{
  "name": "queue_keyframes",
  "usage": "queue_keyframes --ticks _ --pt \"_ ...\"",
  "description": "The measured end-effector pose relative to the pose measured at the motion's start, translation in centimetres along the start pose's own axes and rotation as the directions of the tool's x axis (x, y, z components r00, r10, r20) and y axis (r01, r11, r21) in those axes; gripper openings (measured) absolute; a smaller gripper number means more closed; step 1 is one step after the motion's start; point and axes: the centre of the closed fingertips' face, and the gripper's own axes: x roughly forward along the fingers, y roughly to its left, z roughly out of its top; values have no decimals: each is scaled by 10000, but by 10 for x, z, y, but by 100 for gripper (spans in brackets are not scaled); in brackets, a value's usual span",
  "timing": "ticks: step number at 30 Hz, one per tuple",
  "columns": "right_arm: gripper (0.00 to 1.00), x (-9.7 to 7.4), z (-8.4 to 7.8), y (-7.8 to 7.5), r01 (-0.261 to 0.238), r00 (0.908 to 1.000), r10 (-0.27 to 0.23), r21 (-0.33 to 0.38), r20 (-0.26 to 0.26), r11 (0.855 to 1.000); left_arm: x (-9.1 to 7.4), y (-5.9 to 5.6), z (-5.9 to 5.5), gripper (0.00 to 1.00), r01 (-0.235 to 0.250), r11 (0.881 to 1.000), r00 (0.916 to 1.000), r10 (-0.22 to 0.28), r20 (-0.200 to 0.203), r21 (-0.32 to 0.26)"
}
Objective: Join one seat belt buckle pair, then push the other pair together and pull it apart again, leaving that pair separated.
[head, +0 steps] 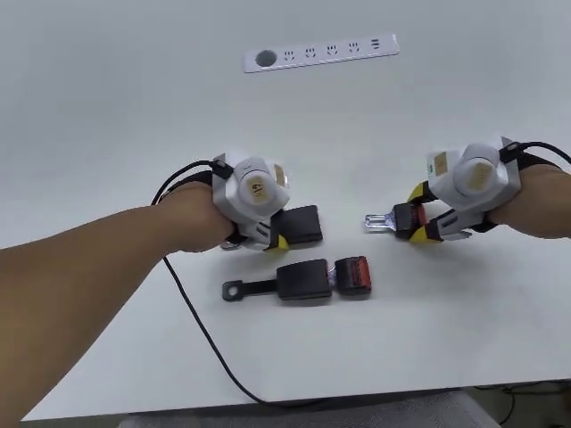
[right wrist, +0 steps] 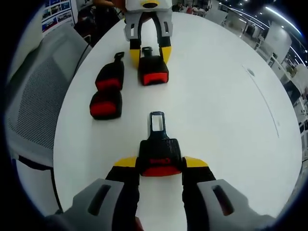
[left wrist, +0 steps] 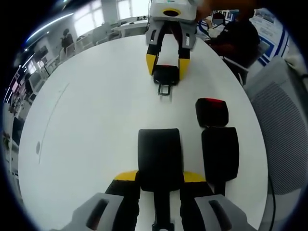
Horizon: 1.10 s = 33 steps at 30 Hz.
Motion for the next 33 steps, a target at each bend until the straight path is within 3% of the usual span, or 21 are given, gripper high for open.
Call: queue_keyframes --ticks 7,18,27,33 --pt "33 15 26 1 -50 9999 54 -258 145 9997 0 0 0 32 46 9998 10000 -46 -7 170" --pt "33 30 53 0 -110 9996 117 -313 247 9994 0 -1 1 32 -34 9998 9999 32 120 181" --pt "33 31 54 0 -7 10000 12 -581 85 9983 0 -1 2 32 -61 9999 9998 59 193 149" --pt "33 36 60 2 -81 9995 103 -758 282 9971 -2 -4 6 32 -74 9998 9998 71 162 202"
